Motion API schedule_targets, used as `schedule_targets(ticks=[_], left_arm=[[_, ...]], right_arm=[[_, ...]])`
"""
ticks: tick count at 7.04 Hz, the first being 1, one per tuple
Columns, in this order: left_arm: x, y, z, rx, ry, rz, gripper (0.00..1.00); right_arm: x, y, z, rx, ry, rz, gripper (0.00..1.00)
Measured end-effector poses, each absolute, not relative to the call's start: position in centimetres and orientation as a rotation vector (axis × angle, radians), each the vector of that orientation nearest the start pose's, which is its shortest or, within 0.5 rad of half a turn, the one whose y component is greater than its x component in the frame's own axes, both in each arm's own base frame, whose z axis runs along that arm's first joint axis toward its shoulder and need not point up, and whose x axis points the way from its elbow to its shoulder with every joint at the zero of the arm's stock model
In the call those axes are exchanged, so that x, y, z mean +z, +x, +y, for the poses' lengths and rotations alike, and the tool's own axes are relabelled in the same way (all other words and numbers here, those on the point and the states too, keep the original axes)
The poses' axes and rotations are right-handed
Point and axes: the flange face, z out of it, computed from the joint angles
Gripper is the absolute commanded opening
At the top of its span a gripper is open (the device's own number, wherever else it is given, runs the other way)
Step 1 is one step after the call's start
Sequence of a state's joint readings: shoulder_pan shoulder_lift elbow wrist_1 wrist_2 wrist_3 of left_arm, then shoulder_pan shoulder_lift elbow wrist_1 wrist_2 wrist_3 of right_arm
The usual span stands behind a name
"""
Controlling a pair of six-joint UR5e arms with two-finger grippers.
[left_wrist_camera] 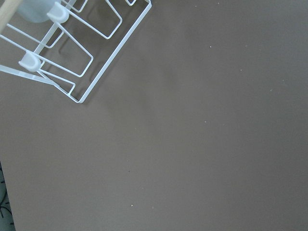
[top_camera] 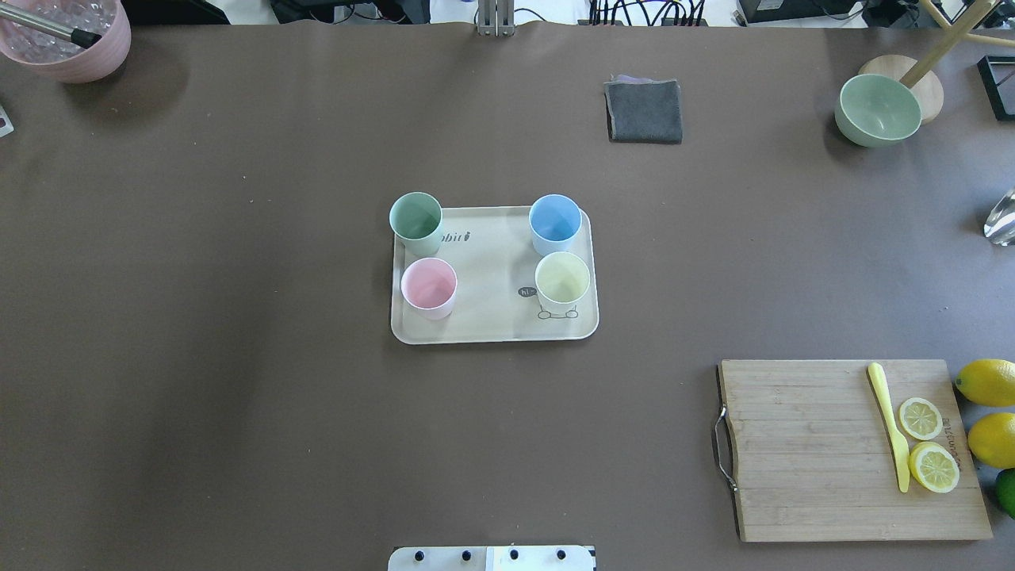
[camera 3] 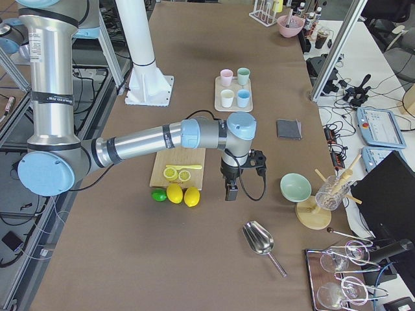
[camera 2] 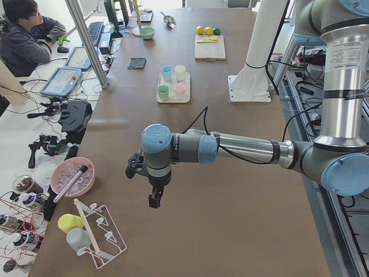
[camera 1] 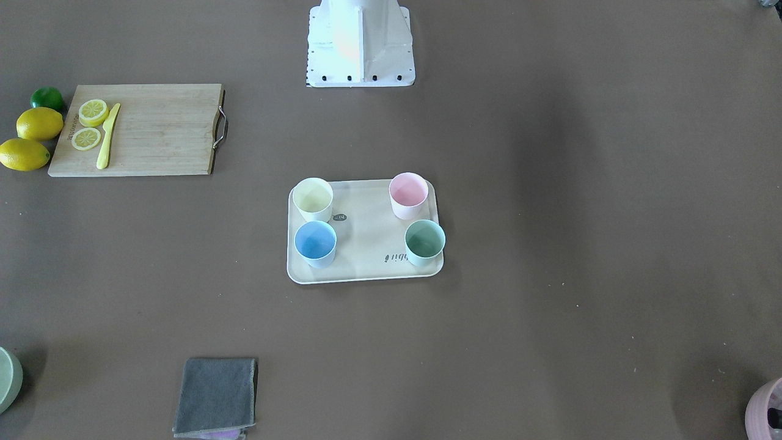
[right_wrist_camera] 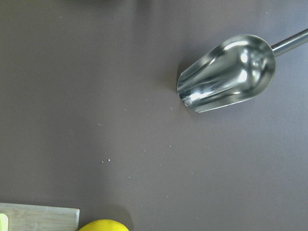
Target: Place all cups on tray
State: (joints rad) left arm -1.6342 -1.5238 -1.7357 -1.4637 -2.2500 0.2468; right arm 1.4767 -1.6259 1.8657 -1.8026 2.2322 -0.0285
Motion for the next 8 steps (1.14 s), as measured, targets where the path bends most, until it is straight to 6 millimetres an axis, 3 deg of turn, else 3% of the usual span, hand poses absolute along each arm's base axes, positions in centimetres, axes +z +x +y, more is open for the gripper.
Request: schedule_targets(ticks=[2, 8], left_arm=[[62.2, -10.1, -45.8, 0.177, 0.109, 0.672, 0.99], [63.4, -9.6, -44.5, 0.186, 0.090, 0.676, 0.99]], right_arm=[[59.7, 3.3, -44.8, -0.113, -0.011, -0.674, 1.00], [60.9, 3.8, -43.7, -0.096, -0.022, -0.688, 1.00]])
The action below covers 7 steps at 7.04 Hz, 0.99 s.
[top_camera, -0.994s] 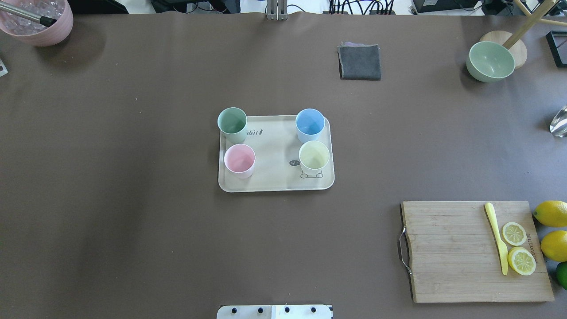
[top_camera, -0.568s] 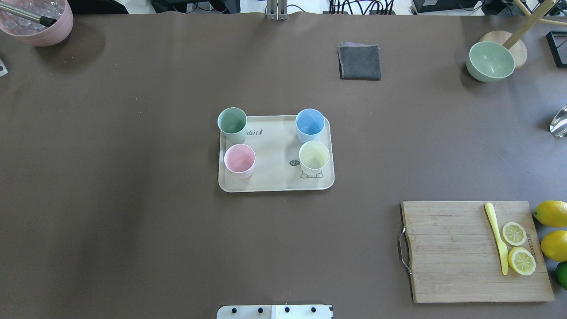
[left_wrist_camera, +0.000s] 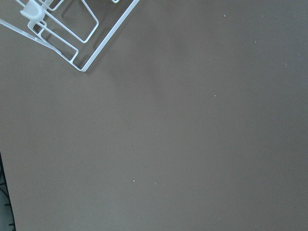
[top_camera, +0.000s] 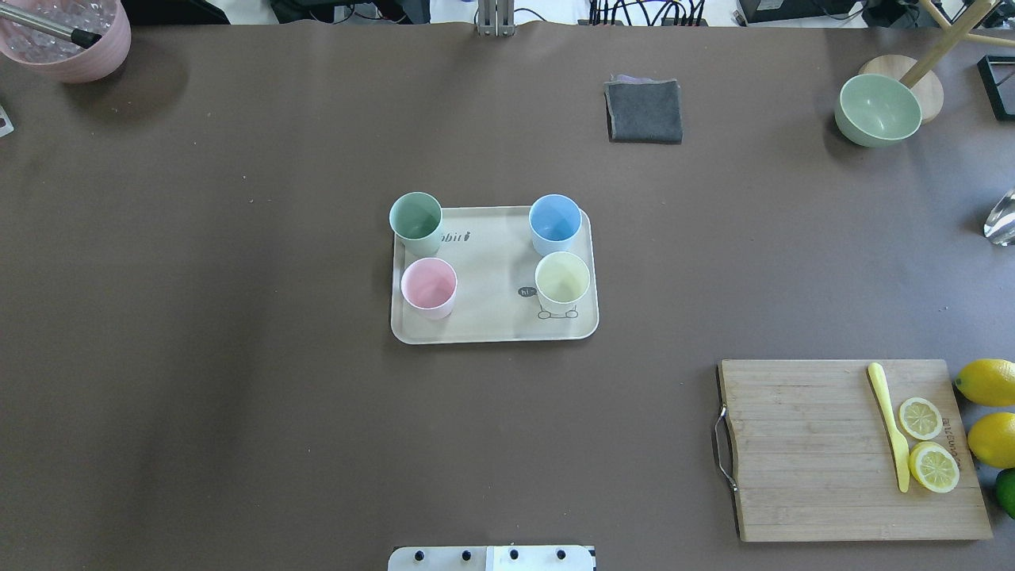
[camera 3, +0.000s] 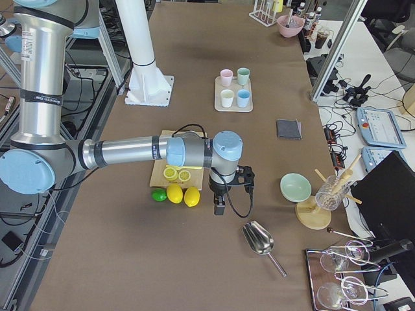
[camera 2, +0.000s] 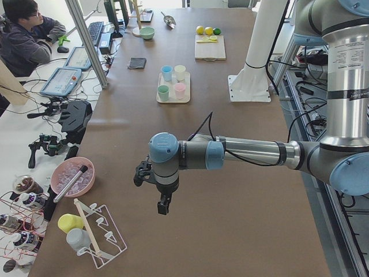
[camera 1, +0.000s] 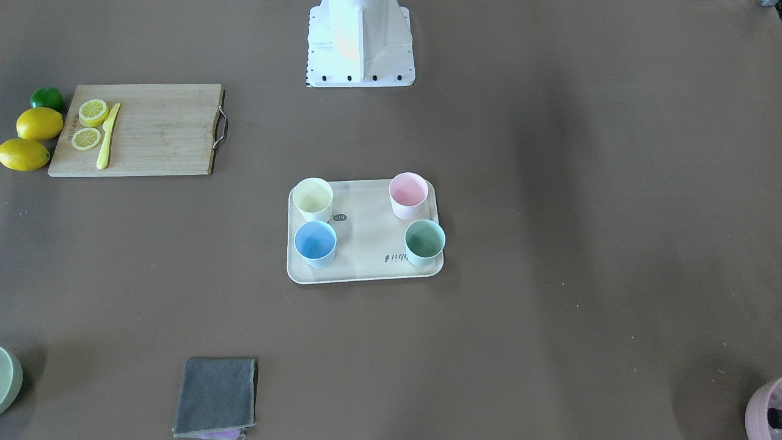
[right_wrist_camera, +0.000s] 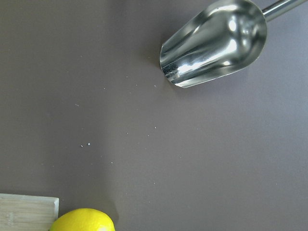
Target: Place all cups on tray
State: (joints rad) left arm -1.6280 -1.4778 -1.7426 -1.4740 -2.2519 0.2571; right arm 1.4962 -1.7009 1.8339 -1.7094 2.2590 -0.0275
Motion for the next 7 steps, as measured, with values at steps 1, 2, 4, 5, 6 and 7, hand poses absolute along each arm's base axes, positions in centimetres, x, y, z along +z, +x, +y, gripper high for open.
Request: schedule_targets(ticks=[1, 2, 4, 5, 6, 7], left_arm=[[63.37, -9.60, -44.49, 0.187, 0.090, 0.677, 0.99], [63.35, -9.60, -44.49, 0.187, 0.091, 0.677, 0.99], [63.36, -9.59, -44.47, 0.187, 0.090, 0.677, 0.99], [63.38, -9.58, -44.44, 0.187, 0.090, 0.678, 0.99], [63.39, -9.56, -44.44, 0.187, 0.090, 0.678, 0.99], [63.40, -9.55, -44.43, 0.188, 0.089, 0.678, 0.99]], right_arm=[[60.91, 3.74, -43.68, -0.097, -0.021, -0.689, 1.00], [60.91, 3.72, -43.68, -0.098, -0.021, -0.690, 1.00], [60.88, 3.57, -43.65, -0.099, -0.022, -0.710, 1.00], [60.87, 3.50, -43.61, -0.099, -0.024, -0.720, 1.00], [60.91, 3.45, -43.56, -0.099, -0.026, -0.727, 1.00], [61.04, 3.43, -43.53, -0.098, -0.029, -0.729, 1.00]])
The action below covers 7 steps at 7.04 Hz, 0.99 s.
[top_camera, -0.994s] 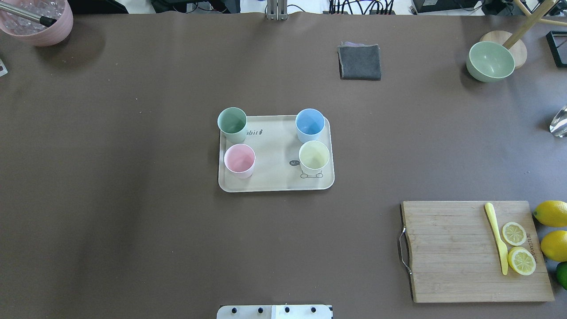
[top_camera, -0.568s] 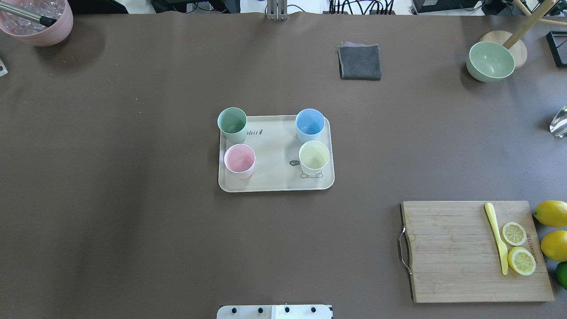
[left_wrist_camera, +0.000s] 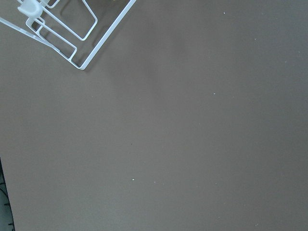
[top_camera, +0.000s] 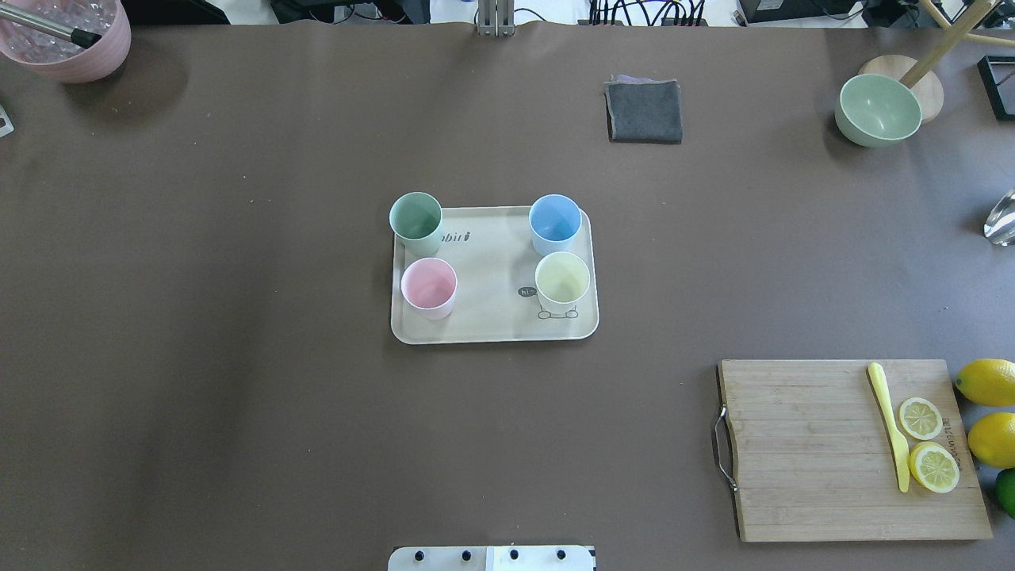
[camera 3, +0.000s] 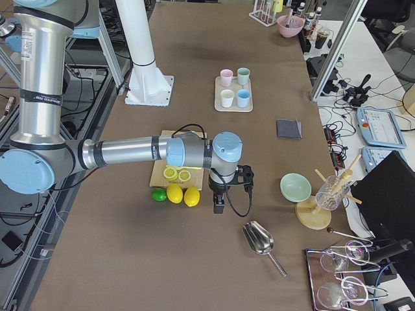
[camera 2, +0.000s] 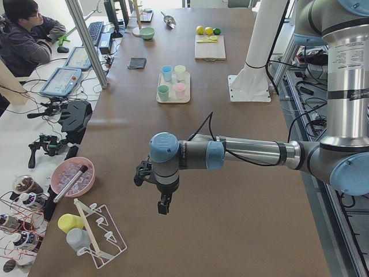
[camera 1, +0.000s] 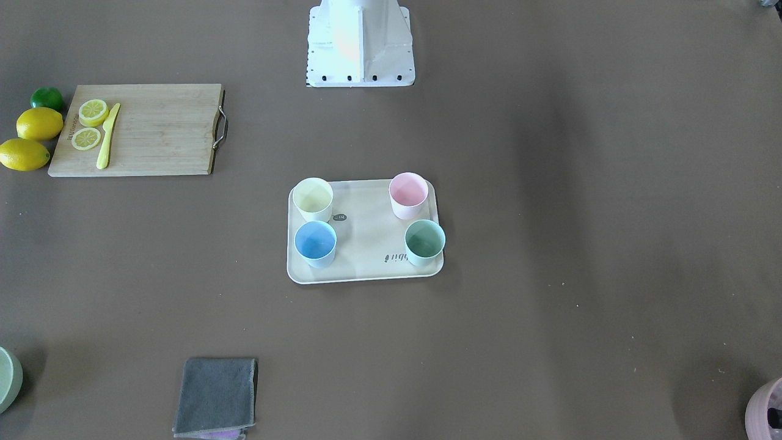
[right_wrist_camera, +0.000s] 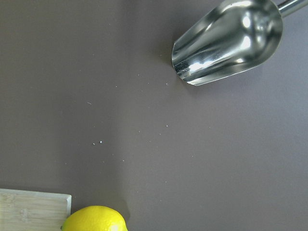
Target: Place all cups on tray
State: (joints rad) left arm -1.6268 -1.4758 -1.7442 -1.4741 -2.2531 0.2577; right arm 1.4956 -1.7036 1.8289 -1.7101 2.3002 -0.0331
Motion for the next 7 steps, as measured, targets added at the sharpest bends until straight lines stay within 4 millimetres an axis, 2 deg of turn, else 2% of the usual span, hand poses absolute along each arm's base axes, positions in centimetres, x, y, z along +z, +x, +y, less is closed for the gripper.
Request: schedule_targets(ticks=[7], left_arm=[[63.28, -9.46, -44.51, 0.190, 0.091, 0.678, 0.99]], right_arm=[[61.79, 3.35, -43.40, -0.096, -0.043, -0.733, 1.00]])
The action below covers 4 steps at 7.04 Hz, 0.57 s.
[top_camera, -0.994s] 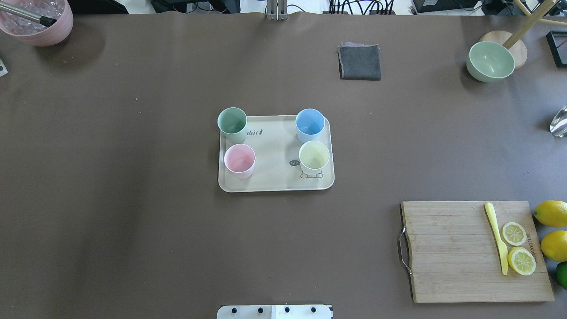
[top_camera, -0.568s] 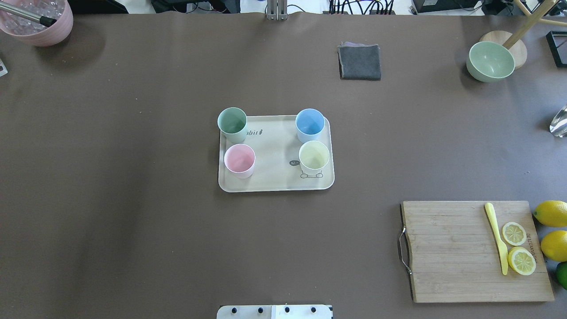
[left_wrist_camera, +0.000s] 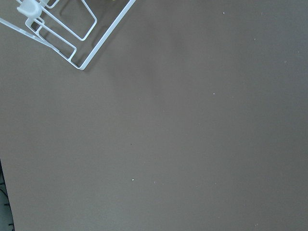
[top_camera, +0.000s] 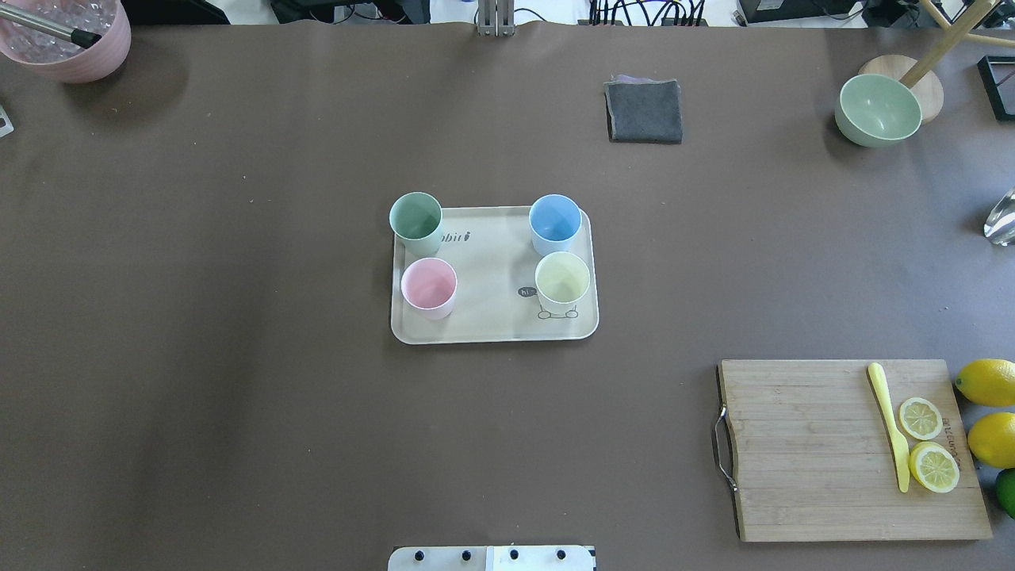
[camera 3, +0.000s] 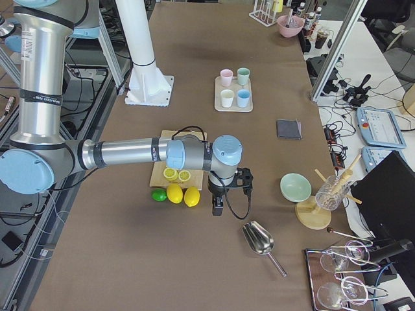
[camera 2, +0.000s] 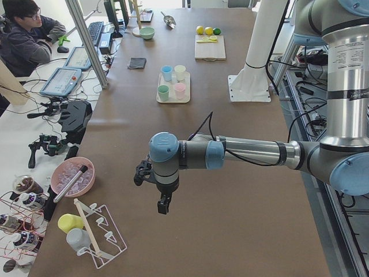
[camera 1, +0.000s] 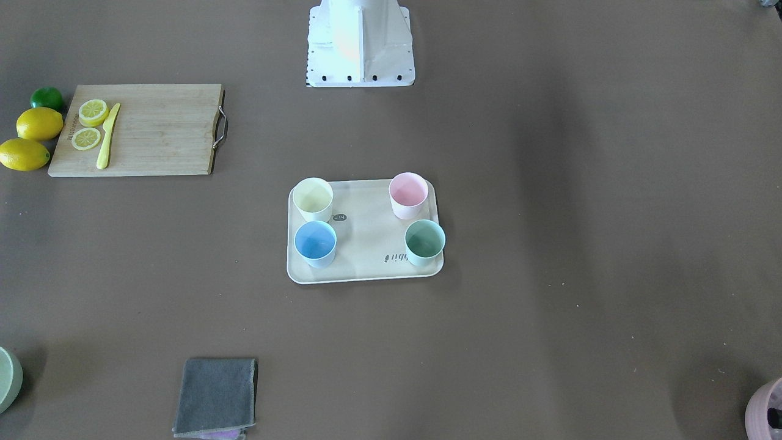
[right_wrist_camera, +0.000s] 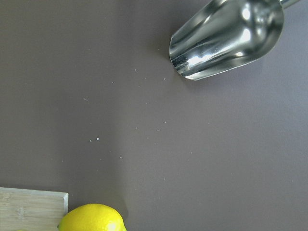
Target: Place all cups on tray
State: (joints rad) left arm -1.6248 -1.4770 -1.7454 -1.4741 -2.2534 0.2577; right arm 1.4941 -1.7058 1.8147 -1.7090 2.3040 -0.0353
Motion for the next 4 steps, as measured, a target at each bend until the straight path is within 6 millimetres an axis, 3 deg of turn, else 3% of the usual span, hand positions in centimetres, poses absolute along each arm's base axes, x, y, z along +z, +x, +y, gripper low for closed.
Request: schedule_targets(ticks=[4], left_arm=[[63.21, -8.94, -44.68, 0.202, 0.089, 0.678, 0.99]], right_arm=[[62.16, 3.35, -43.37, -0.093, -0.050, -0.733, 1.00]])
